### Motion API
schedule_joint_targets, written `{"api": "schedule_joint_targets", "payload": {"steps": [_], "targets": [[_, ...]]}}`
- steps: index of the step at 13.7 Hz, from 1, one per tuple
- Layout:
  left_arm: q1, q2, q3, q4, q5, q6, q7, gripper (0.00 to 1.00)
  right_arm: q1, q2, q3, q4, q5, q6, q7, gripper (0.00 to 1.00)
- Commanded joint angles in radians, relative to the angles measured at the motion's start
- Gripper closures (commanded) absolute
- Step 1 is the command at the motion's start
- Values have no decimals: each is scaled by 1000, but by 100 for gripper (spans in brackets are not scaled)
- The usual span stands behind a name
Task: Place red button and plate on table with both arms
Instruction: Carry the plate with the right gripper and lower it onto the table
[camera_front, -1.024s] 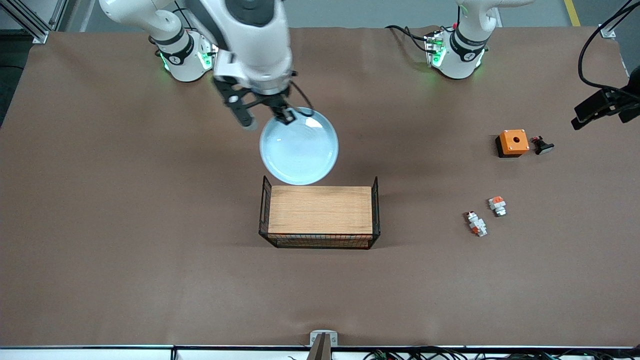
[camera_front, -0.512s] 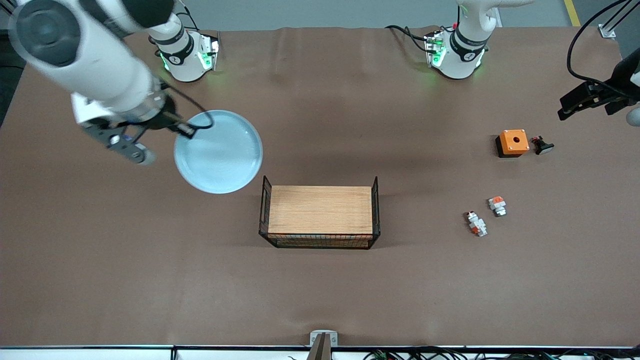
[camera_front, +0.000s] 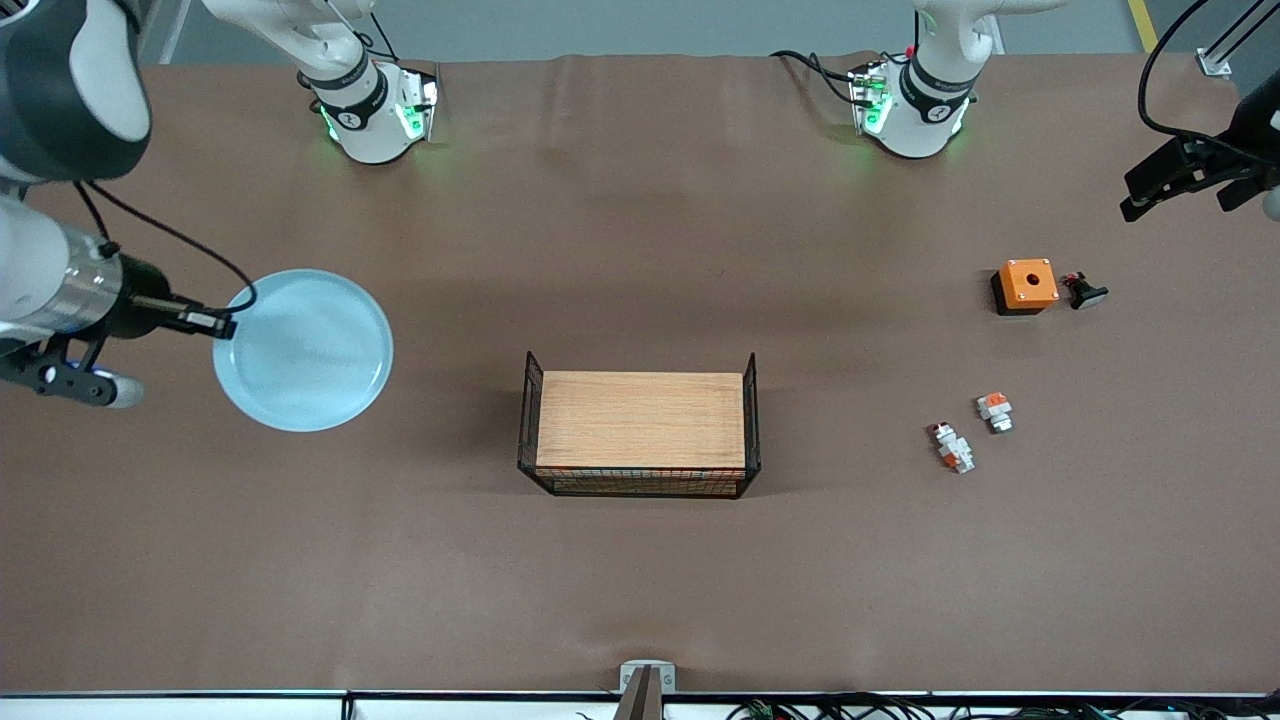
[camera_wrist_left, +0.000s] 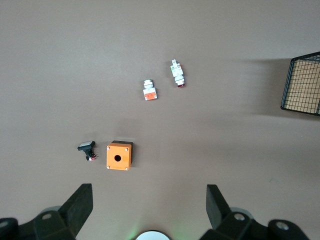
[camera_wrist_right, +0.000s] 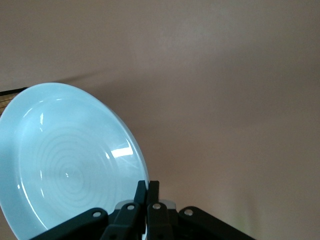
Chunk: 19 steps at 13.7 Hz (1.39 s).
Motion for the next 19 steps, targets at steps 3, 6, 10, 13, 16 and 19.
{"api": "schedule_joint_targets", "payload": {"steps": [3,6,10,13,16,19], "targets": [[-3,-3,-16,-15,7,11,16,0,-136,30,20,-183,5,250,-245,98],[-3,9,-21,-15,6,16,16,0,-189,32,20,-345,5,434,-360,98],[-17,24,-22,-13,6,34,16,0,-235,109,20,-421,5,568,-411,98],[-17,24,-27,-13,6,34,13,0,-267,151,20,-470,14,657,-501,98],[-17,24,-35,-13,7,32,11,0,-269,194,20,-494,17,671,-512,98],[-16,24,-35,-12,6,34,14,0,-282,269,20,-493,21,753,-514,98]]}}
